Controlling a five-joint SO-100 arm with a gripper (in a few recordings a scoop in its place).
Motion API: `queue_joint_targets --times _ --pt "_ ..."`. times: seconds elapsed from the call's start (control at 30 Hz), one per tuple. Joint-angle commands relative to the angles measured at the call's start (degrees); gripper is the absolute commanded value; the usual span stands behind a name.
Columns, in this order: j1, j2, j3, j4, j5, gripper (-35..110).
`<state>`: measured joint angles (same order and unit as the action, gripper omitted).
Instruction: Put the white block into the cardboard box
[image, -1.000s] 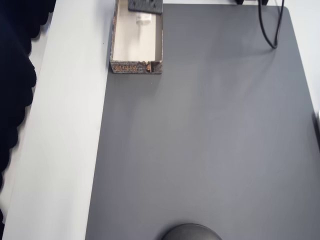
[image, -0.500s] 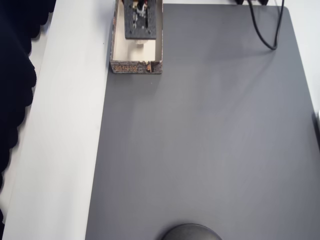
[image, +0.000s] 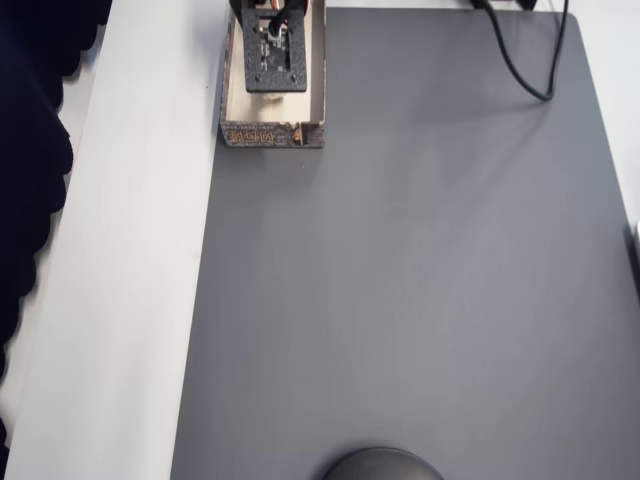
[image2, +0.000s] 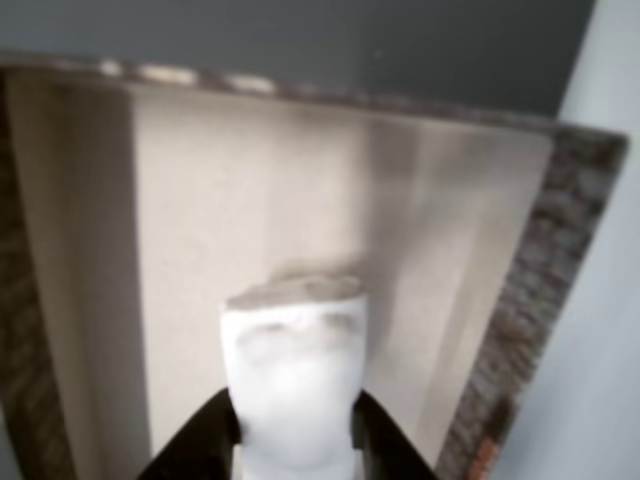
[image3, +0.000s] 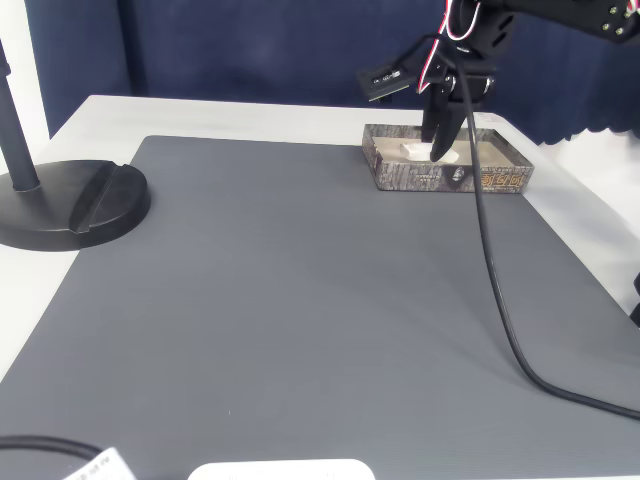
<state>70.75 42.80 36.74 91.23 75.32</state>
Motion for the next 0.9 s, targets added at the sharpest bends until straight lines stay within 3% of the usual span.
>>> queue_joint_targets --times 0.0,0.6,0.87 --pt "1.0 1.1 -4.1 -1.0 1.1 -2" --pt "1.3 -1.8 -5.5 -0.9 0.9 -2" --pt "1.4 -1.7 -4.8 0.4 0.4 11"
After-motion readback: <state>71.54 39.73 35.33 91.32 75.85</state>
